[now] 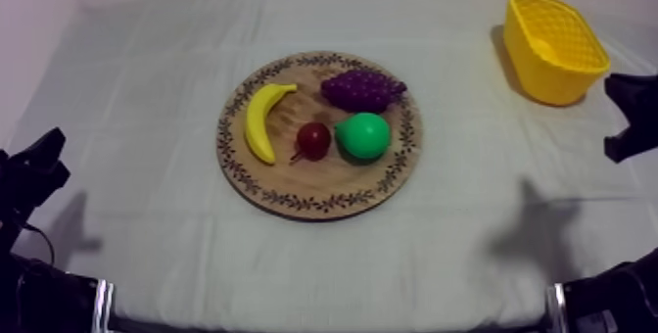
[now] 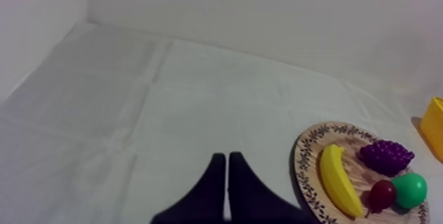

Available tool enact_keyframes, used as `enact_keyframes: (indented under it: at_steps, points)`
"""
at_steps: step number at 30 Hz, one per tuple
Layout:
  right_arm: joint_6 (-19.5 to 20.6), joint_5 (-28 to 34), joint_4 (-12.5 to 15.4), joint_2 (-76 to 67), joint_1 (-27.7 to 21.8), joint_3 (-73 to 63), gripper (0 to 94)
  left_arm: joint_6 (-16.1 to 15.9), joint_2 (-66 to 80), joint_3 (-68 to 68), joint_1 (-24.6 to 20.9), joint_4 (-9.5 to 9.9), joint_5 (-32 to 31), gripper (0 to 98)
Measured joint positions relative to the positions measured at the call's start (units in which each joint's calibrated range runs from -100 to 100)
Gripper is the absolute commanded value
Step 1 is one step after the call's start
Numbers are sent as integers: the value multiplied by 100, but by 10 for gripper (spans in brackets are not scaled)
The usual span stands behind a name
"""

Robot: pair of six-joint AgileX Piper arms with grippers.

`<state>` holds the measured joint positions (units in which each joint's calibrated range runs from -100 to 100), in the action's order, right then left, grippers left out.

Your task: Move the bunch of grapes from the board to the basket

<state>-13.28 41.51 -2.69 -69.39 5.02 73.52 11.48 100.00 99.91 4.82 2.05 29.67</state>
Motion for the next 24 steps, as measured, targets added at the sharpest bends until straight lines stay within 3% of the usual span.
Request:
enact_keyframes:
  at_steps: [24]
  points:
    - [-190, 1562, -435, 3228, 1052, -3763, 7, 0, 0, 0, 0, 0, -3, 1]
